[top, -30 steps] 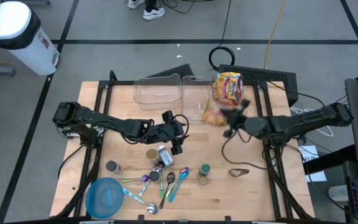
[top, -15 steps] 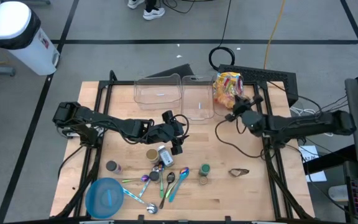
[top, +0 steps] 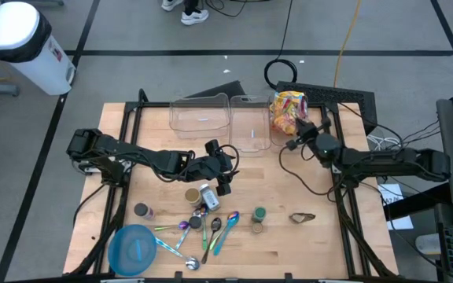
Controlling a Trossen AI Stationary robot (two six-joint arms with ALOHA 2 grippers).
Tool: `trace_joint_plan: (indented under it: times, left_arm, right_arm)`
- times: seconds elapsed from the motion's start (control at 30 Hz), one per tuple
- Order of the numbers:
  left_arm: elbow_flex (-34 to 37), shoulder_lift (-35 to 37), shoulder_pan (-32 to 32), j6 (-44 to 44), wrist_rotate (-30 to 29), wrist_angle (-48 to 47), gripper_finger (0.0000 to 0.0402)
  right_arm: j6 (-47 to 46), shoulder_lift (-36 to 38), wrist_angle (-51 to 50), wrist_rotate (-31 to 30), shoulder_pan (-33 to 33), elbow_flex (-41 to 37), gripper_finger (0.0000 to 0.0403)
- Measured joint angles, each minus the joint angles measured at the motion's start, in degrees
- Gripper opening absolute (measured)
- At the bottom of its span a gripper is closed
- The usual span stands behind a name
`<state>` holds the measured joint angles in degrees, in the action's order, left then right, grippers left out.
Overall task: Pick & Place Food Item
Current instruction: Put the green noodle pack into the right transparent bin, then put the orange seasoning pack into the left transparent bin
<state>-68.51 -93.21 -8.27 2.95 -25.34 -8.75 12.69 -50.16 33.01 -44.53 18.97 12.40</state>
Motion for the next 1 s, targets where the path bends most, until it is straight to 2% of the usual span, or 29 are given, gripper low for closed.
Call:
trace_joint_plan:
  times: [0.17, 0.37, 0.5, 0.7, 0.87, 1.0]
  left_arm:
    - [0.0, 0.0, 0.0, 0.2, 0.0, 0.0, 0.0234]
    - [0.0, 0.0, 0.0, 0.2, 0.0, 0.0, 0.0234]
    - [0.0, 0.0, 0.0, 0.2, 0.0, 0.0, 0.0234]
    - [0.0, 0.0, 0.0, 0.3, 0.0, 0.0, 0.0235]
    - [0.0, 0.0, 0.0, 0.3, 0.2, 0.0, 0.0234]
    - [0.0, 0.0, 0.0, -0.8, 2.8, 0.3, 0.0235]
  right_arm:
    - [-0.2, -1.8, -1.8, 4.2, 0.6, 0.0, 0.0074]
    - [-3.2, -3.6, -2.8, 4.2, 0.6, 1.2, 0.0167]
    - [-6.5, -3.9, -10.0, 6.3, 0.6, 5.0, 0.0207]
    - [-14.8, -3.9, -21.8, 15.6, 0.6, 11.6, 0.0221]
    - [-16.9, -3.7, -26.9, 22.9, 0.2, 14.9, 0.0214]
    - [-18.1, -2.0, -29.7, 29.0, -0.8, 15.8, 0.021]
